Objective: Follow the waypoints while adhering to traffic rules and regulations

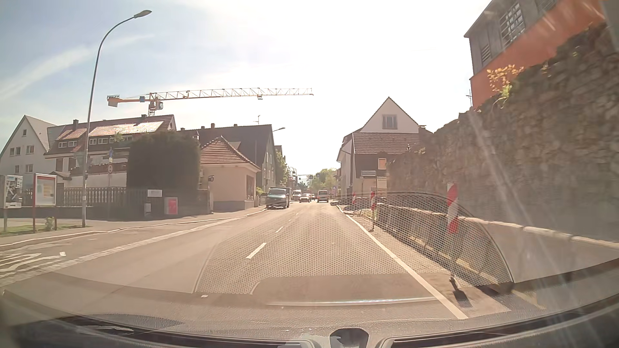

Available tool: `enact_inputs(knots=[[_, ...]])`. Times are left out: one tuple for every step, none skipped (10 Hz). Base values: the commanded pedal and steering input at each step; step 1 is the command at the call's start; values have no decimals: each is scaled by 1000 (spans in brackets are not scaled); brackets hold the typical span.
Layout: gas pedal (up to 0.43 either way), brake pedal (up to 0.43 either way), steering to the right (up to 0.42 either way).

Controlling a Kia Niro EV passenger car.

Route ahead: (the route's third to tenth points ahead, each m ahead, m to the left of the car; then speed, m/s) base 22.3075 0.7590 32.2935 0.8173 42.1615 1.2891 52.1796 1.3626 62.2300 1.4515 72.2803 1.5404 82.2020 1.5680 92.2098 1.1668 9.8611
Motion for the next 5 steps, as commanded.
enact_inputs(knots=[[79, 0, 0], [59, 0, 0], [59, 0, 1], [59, 0, 1], [59, 0, 1]])
